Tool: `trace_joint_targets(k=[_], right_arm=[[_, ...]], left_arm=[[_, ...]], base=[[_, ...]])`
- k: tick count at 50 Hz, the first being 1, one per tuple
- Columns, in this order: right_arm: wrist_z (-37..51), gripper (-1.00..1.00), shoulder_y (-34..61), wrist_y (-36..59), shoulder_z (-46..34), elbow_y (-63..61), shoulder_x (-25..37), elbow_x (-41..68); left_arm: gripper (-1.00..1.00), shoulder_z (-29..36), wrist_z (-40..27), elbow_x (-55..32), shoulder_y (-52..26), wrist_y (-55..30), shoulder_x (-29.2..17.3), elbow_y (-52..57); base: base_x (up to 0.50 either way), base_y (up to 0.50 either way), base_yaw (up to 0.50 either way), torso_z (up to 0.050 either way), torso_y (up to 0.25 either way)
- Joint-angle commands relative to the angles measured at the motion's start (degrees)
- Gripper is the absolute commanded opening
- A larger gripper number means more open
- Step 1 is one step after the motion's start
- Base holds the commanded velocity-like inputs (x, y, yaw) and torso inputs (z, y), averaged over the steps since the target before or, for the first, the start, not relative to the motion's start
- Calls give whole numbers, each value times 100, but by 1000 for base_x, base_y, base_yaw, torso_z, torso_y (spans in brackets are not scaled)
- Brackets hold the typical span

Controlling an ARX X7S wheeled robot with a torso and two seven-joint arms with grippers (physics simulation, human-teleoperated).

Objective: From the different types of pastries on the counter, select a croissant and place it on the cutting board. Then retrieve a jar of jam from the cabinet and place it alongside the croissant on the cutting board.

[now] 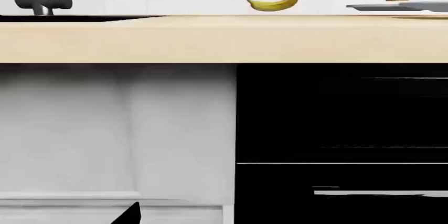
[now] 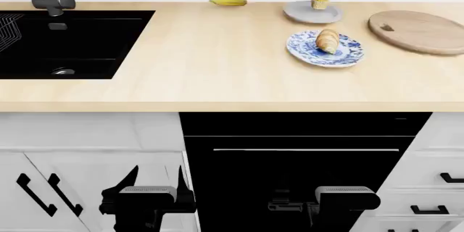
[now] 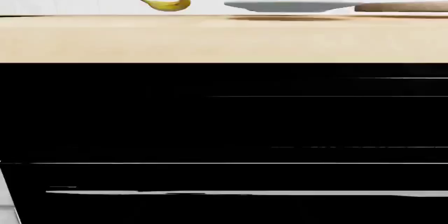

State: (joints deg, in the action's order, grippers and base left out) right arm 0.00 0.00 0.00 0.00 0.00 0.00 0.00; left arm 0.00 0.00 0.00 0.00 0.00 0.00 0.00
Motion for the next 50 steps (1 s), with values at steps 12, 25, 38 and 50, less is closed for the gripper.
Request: trace_joint_targets(k=[12,25,38,50], right_arm=[[364,100,-8,33,-328,-26,263,270],[517,100,6,72,-459,-44,383,392],[617,100,8,23,-556,-64,452,521],[661,100,65,1393,-521,-1336,702,949]], left_arm=[[100,328,-285,-275,-68,-61,-265,-36],[100,449,-435,-412,-170,-128,-380,-33],[100,592,-545,-437,-209,-182,-485,-51],[100,718,-581,-658,-253,-1590,-665,1511]], base=[[0,-1,0,0,0],[0,-259,0,0,0],[0,-265,0,0,0],[0,-12,0,0,0]])
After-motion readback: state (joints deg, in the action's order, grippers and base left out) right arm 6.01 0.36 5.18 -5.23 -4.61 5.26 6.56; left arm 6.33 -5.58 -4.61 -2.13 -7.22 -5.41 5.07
